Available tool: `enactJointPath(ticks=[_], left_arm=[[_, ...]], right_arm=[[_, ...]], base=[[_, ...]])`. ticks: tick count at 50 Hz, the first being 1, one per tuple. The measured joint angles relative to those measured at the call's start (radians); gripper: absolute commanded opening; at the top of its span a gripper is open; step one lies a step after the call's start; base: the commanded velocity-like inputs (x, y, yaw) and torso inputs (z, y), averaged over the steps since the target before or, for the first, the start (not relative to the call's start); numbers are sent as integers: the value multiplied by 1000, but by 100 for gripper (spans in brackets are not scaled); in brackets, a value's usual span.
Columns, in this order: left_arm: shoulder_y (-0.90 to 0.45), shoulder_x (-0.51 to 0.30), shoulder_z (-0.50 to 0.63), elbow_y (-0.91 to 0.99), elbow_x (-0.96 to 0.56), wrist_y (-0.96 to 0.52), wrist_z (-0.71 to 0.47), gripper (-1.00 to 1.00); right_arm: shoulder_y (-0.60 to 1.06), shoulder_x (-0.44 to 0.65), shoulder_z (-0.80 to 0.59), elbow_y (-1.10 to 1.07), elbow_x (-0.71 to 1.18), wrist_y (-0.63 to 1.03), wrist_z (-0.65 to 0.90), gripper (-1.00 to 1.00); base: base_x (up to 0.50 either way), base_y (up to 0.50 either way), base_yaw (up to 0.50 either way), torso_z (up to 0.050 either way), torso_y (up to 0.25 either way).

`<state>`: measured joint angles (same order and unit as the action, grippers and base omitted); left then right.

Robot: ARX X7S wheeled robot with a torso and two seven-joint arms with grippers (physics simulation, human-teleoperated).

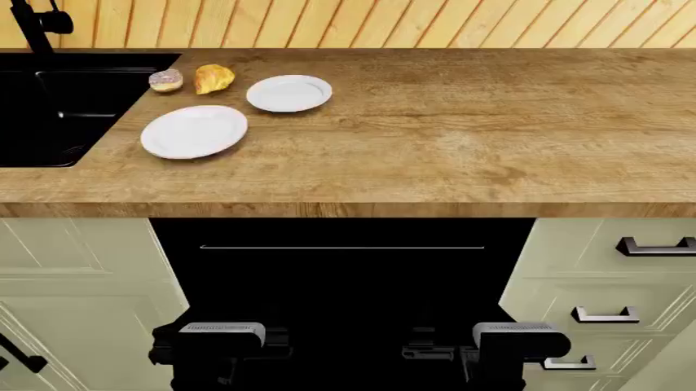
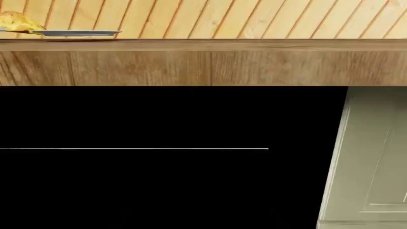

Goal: Place the pastries on the plates.

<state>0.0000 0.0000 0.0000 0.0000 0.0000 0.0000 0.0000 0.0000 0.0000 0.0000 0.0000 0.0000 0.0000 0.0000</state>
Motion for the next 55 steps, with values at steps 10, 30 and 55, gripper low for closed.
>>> enactJointPath(ticks=[10, 30, 55], left_arm=[[-10, -22, 29, -4, -14, -18, -47, 100], [-17, -61, 89, -12, -35, -17, -98, 100], [-26, -92, 134, -20, -54, -25, -140, 100]], right_arm=[[-5, 24, -42, -18, 4, -3, 23, 100], [0, 67, -90, -11, 51, -12, 58, 100], [7, 102, -140, -2, 65, -27, 93, 100]], base=[[0, 0, 0, 0, 0], [0, 190, 0, 0, 0], [175, 266, 0, 0, 0]])
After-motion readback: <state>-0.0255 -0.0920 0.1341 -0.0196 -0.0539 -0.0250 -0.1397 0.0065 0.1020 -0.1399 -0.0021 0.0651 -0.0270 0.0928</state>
